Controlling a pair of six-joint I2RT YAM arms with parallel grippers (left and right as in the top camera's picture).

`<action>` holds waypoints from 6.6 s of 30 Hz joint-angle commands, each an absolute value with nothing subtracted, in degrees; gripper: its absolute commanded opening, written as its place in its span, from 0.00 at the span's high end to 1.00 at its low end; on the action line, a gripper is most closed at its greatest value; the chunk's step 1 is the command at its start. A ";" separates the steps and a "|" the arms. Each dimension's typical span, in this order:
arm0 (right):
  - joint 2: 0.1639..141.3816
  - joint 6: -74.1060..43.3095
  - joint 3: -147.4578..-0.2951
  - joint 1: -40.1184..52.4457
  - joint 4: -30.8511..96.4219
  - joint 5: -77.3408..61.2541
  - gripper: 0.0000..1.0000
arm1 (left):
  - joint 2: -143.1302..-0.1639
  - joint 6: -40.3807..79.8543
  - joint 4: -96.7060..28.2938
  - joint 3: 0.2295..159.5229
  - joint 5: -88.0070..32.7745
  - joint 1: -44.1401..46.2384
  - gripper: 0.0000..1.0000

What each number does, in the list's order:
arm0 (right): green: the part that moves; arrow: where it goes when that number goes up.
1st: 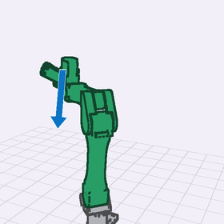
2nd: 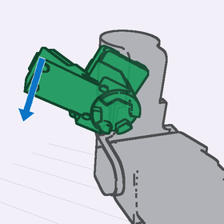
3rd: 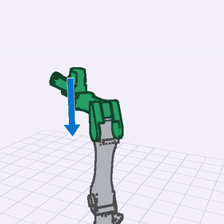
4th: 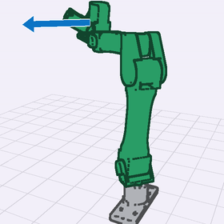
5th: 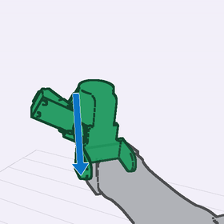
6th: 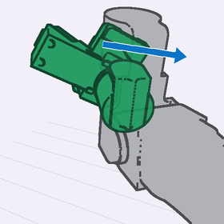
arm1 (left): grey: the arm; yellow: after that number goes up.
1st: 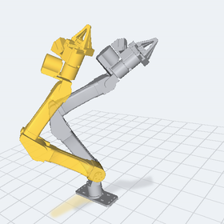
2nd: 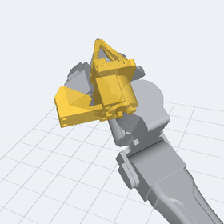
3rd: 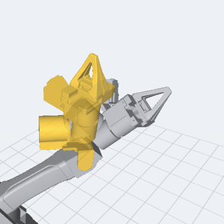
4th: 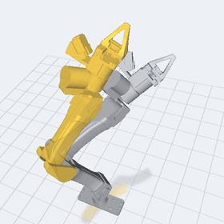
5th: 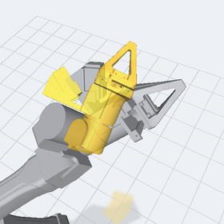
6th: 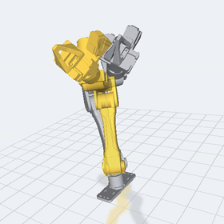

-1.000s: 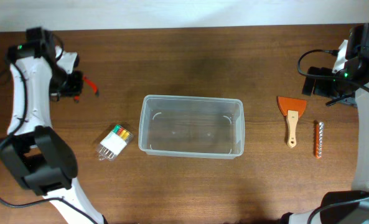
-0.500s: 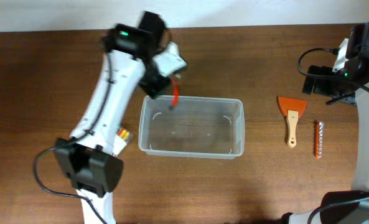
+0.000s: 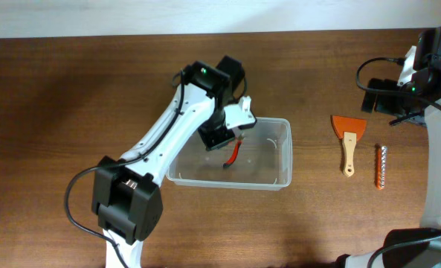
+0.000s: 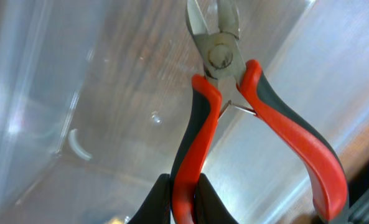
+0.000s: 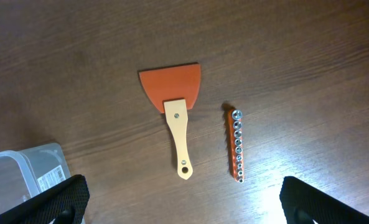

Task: Pack container
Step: 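Carry the pliers over the container and drop them inside, then move the left gripper to the marker pack and grasp it, then lift the marker pack and lower it into the container, release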

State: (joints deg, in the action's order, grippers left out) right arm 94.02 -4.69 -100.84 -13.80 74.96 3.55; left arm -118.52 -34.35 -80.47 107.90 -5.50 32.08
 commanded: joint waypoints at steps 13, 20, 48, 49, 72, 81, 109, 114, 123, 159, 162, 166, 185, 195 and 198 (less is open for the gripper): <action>92.51 -4.75 -102.24 -13.89 75.02 3.25 0.01 | -117.40 -35.35 -72.16 95.00 -2.28 31.73 0.45; 92.51 -4.75 -102.24 -13.89 75.02 3.25 0.01 | -116.09 -27.29 -74.83 102.30 5.65 29.56 0.20; 92.64 -4.75 -102.21 -13.89 74.78 3.27 0.01 | -79.83 -28.82 -64.99 76.64 1.87 -2.28 0.01; 92.64 -4.75 -102.21 -13.89 74.74 3.25 0.01 | -80.82 -30.06 -62.43 74.04 0.62 -2.72 0.01; 92.75 -4.75 -102.21 -13.89 74.52 3.25 0.01 | -106.39 -40.40 -54.48 69.56 -3.90 -2.76 0.01; 92.75 -4.75 -102.21 -13.89 74.56 3.25 0.01 | -106.50 -40.14 -52.49 66.35 -4.36 -2.76 0.01; 92.75 -4.75 -102.21 -13.89 74.87 3.22 0.01 | -109.93 -34.87 -47.31 62.65 -2.85 -2.79 0.01; 92.75 -4.75 -102.21 -13.89 74.87 3.22 0.01 | -109.93 -34.06 -47.31 62.65 -3.68 -2.79 0.01; 92.75 -4.75 -102.21 -13.89 74.85 3.25 0.01 | -109.93 -32.60 -47.11 62.65 7.05 -2.79 0.01; 92.75 -4.75 -102.21 -13.89 74.83 3.22 0.02 | -109.93 -31.29 -46.70 62.65 5.37 -2.79 0.46; 92.75 -4.78 -102.21 -13.89 74.83 3.22 0.01 | -109.93 -31.29 -46.70 62.65 5.39 -2.79 0.52; 92.75 -4.78 -102.21 -13.89 74.83 3.22 0.01 | -109.91 -31.27 -46.68 62.78 5.39 -2.79 0.78; 92.75 -4.78 -102.21 -13.89 74.83 3.22 0.01 | -99.42 -27.68 -63.64 93.34 -2.66 -0.19 0.98; 92.75 -4.75 -102.21 -13.89 74.78 3.25 0.01 | -97.80 -43.44 -68.66 102.02 -18.22 21.74 0.98; 92.75 -4.78 -102.21 -13.89 74.78 3.22 0.01 | -100.42 -45.65 -68.66 99.35 -17.69 27.00 0.98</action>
State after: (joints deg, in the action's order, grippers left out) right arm 94.02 -4.54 -100.95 -13.80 74.85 3.40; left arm -97.36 -39.11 -68.18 102.39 -14.85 22.85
